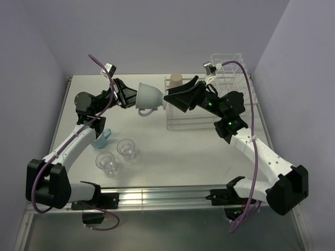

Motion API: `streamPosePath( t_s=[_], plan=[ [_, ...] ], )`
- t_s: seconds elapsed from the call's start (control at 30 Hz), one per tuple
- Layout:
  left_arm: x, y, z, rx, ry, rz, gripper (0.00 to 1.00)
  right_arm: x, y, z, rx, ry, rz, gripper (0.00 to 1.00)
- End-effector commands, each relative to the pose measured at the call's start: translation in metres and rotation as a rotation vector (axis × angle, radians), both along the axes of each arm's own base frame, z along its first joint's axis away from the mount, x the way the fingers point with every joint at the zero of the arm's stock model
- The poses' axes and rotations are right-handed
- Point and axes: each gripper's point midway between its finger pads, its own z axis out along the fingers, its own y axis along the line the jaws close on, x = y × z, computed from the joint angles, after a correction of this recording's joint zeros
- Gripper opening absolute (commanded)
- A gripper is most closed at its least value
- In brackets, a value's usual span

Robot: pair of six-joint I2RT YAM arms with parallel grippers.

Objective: Load the cups into the dish rack

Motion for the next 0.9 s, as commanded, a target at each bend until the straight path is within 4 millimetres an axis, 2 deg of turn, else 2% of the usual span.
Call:
streamPosePath(
  t_s=[0.0,0.33,0.6,0.87],
  plan=[
    [-0.008,0.002,0.03,-0.06,-0.109,0.013,0.0,-0.011,-0.002,0.008,0.028,-0.054,0.038,0.99],
    [-0.007,-0.004,0.032,-0.064,-0.109,0.009,0.0,-0.016,-0.001,-0.007,0.014,-0.04,0.052,0.94],
    [-0.005,-0.007,0.031,-0.058,-0.104,0.01,0.0,-0.017,0.0,-0.006,0.016,-0.039,0.062,0.82],
    [-0.001,-0.01,0.027,-0.06,-0.094,0.007,0.0,-0.022,0.003,-0.004,0.031,-0.036,0.092,0.81]
  ],
)
